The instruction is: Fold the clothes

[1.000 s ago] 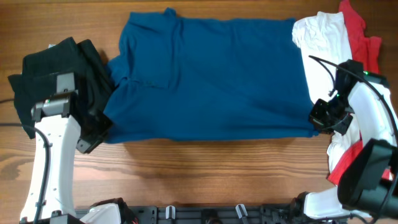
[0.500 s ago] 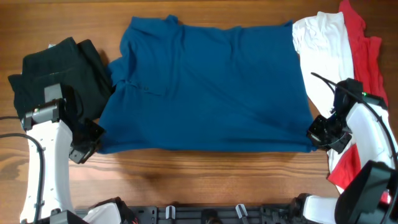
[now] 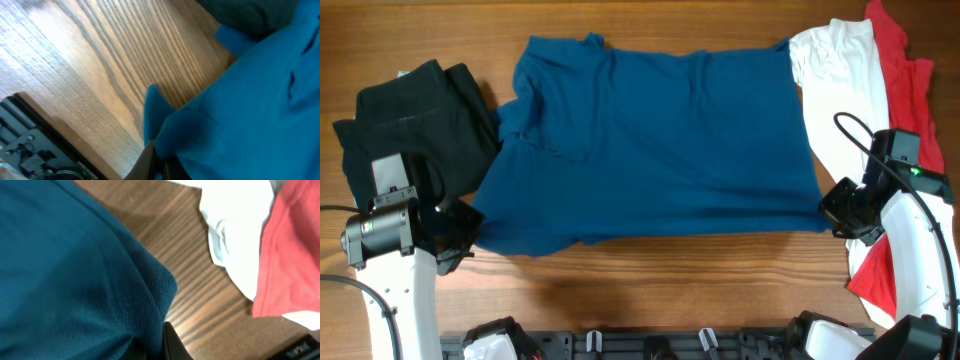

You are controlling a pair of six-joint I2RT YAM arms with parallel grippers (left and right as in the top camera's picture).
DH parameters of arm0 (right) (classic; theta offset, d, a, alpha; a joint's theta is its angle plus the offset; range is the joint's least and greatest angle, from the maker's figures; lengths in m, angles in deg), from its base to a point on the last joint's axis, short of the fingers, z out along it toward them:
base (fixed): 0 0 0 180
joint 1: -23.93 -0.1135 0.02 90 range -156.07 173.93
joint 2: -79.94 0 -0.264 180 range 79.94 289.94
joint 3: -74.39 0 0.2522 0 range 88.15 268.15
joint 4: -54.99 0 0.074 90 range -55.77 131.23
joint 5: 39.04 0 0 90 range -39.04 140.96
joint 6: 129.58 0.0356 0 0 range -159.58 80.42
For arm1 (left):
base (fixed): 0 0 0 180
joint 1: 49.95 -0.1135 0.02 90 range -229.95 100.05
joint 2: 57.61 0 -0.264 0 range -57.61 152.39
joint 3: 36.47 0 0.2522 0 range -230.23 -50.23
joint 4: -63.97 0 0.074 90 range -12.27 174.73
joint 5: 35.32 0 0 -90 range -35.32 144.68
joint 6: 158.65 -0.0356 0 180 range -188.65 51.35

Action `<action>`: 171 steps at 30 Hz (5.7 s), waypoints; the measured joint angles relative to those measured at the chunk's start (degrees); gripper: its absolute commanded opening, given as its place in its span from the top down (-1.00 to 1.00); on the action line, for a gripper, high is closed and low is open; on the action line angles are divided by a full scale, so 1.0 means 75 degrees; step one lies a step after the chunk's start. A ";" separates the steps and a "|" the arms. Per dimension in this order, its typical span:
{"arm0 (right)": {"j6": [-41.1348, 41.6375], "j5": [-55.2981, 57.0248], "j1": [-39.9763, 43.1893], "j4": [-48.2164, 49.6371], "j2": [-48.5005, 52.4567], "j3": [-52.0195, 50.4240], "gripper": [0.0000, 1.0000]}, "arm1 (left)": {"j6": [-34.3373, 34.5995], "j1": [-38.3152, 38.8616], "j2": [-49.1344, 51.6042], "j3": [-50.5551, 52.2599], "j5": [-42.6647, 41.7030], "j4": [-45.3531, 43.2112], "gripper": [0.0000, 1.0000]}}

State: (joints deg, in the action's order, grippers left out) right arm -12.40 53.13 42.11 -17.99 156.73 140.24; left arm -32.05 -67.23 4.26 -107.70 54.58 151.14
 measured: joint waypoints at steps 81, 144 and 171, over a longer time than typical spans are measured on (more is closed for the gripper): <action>-0.1673 -0.1833 -0.0268 0.3786 0.2151 -0.0017 -0.18 | -0.1116 0.0679 0.2774 0.0006 -0.0536 -0.6618 0.92; -0.1877 -0.1833 -0.0268 0.2600 0.2151 -0.0023 -0.25 | -0.0944 0.0274 0.4220 0.0105 -0.0396 -0.4080 0.22; -0.1877 -0.1836 -0.0268 0.2579 0.2151 -0.0023 -0.25 | -0.0458 0.0166 0.5625 -0.0012 -0.2200 -0.5246 0.92</action>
State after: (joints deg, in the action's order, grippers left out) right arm -26.48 39.36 40.09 1.35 172.86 140.07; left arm -35.48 -65.98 46.44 -107.79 38.08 111.80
